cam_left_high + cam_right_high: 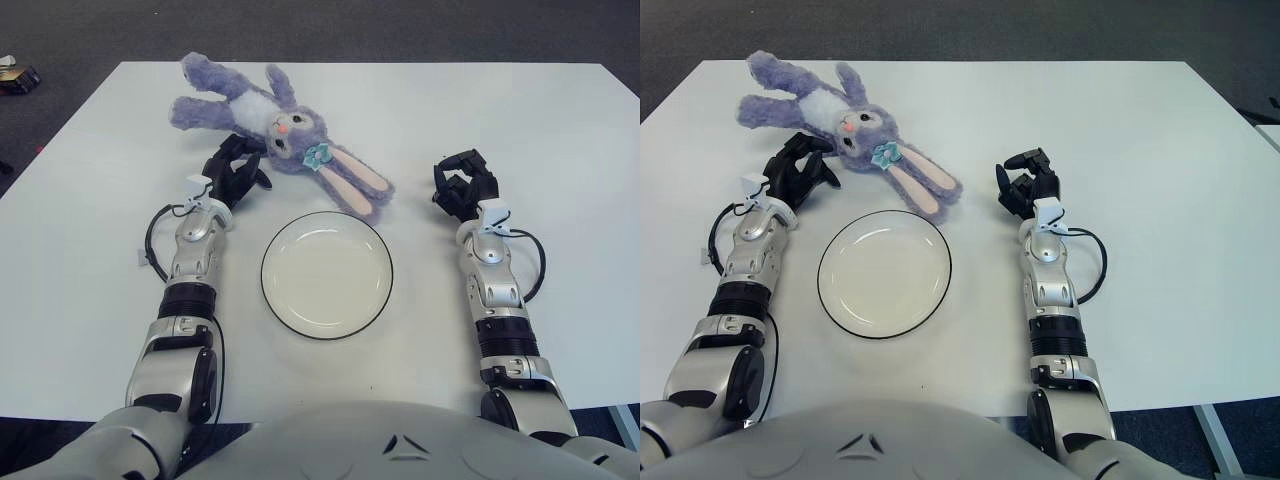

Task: Put the doll into the plate.

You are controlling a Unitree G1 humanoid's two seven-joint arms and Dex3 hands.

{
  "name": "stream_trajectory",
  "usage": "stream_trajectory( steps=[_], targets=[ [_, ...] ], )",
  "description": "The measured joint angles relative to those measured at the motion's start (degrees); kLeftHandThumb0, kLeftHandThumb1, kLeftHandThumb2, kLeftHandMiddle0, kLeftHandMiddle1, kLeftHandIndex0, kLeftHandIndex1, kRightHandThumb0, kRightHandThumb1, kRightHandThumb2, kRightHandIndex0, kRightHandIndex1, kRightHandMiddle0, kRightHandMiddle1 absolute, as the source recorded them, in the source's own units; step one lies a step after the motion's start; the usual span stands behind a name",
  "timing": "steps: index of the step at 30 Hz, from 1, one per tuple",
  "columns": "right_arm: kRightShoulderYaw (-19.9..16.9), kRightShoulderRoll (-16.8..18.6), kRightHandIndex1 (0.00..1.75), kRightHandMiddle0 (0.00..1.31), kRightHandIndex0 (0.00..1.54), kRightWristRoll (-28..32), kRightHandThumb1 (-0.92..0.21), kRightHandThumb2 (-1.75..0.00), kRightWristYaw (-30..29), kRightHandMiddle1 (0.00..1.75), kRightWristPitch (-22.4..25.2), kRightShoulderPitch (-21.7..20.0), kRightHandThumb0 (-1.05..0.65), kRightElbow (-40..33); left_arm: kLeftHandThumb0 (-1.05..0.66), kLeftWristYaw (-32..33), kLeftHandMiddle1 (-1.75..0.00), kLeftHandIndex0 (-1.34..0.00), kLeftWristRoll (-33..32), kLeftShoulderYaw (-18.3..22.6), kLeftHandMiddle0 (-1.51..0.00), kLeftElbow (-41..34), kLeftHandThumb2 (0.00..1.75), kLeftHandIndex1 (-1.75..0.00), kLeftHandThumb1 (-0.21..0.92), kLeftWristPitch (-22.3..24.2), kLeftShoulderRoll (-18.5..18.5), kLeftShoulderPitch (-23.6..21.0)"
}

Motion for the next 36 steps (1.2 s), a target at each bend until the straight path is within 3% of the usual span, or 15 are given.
stream_trajectory(
  steps=[36],
  targets=[
    [0.5, -0.2, 1.60, 0.41, 0.74, 0.0, -0.82, -0.52, 0.5, 1.59, -0.3, -0.2, -0.37, 0.1, -0.36, 1.4, -1.64, -0.45, 0.7, 0.3, -0.80, -1.4, 0.29, -1.49, 0.92, -1.8, 0.0, 1.0]
  ],
)
